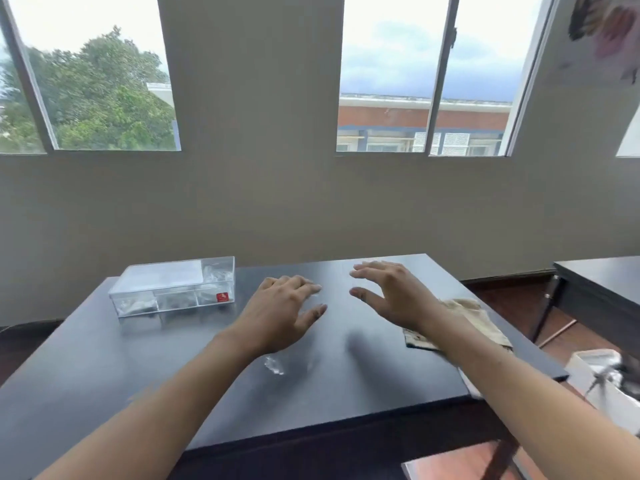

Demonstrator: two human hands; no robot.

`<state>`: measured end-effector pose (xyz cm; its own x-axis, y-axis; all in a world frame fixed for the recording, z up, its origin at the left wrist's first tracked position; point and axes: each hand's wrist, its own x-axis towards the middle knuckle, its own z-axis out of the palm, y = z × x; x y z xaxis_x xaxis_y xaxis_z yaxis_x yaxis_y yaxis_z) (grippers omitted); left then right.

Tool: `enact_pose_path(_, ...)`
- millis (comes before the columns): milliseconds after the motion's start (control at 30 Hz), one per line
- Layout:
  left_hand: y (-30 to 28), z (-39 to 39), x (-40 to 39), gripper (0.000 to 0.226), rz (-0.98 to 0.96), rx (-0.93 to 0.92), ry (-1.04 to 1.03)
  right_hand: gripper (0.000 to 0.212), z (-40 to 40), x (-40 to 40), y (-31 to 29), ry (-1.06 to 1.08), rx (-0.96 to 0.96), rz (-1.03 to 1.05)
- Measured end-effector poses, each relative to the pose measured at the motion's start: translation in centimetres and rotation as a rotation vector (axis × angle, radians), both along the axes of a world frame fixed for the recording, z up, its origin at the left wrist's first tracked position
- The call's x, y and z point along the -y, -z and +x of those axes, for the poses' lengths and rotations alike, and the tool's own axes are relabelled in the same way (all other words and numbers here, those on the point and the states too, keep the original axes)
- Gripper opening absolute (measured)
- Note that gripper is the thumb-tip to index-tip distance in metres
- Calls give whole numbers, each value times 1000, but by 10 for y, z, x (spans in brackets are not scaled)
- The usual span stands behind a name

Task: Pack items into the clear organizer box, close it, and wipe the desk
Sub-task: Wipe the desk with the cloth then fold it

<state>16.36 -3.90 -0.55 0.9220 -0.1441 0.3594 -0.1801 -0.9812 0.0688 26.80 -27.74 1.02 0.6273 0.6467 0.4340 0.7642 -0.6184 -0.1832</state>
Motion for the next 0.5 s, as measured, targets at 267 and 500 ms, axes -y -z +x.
enact_pose_path(267, 2, 34, 108, 68, -38, -191, 100, 43, 1, 114, 0, 342, -208, -11)
enact_pose_path(500, 11, 62, 170, 72, -218, -325, 106, 51, -6, 173, 5, 383, -406, -53)
